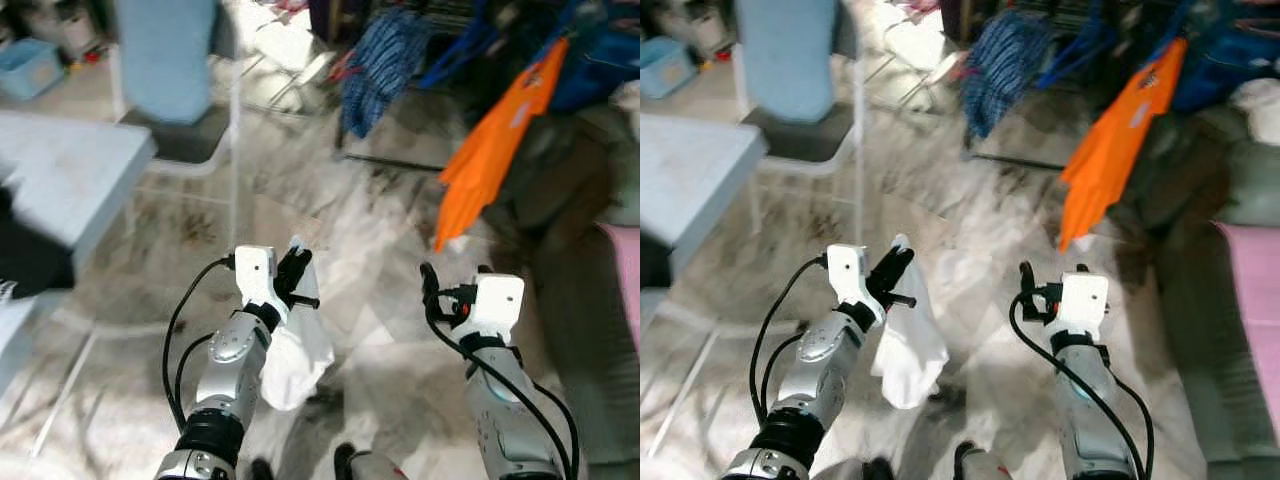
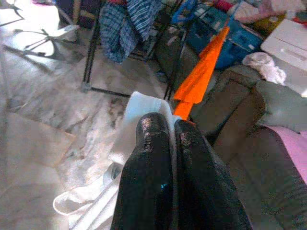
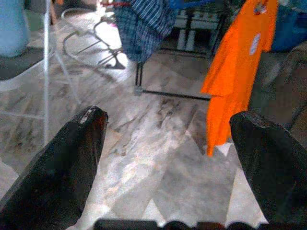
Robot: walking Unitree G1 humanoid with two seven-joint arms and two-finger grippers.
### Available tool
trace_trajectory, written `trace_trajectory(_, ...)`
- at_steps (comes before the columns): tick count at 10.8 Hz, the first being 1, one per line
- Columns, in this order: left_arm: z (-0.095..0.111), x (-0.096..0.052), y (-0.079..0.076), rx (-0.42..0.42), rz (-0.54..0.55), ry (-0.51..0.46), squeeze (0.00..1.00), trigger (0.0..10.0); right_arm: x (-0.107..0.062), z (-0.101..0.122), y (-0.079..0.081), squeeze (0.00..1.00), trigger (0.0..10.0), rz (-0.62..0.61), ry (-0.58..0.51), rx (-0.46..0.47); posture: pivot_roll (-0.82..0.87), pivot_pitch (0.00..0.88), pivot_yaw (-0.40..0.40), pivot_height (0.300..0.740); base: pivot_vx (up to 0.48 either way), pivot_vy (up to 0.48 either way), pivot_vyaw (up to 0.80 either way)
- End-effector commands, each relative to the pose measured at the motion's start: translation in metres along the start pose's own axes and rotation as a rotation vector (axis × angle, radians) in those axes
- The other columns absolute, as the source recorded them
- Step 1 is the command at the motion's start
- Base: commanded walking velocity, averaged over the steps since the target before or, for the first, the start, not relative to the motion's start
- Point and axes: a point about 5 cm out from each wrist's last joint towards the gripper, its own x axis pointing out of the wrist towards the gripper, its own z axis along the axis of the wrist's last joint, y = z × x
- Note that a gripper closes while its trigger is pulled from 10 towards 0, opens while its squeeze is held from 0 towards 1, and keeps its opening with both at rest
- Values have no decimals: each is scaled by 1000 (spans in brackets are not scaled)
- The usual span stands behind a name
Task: Hang hanger
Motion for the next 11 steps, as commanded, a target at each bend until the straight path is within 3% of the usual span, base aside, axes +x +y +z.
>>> trace_trajectory(1, 5, 5, -7, 5, -27, -21, 0, 10000, -1, 3, -5, 0, 10000, -14, -10, -7, -187, 152, -33, 740, 281, 0, -800)
trace_trajectory(5, 5, 5, -11, 1, -36, -23, 0, 10000, 4, 5, -2, 0, 10000, -6, -11, -12, -180, 166, -35, 740, 285, 0, -645)
trace_trajectory(9, 5, 6, -13, -4, -31, -19, 0, 10000, 2, 2, -2, 0, 10000, 9, 4, -22, -175, 167, -53, 740, 196, 0, 0)
trace_trajectory(11, 4, 3, -8, -2, 40, -16, 0, 10000, 6, 2, 1, 0, 10000, 44, 10, -28, -142, 171, -76, 740, 0, 0, 0)
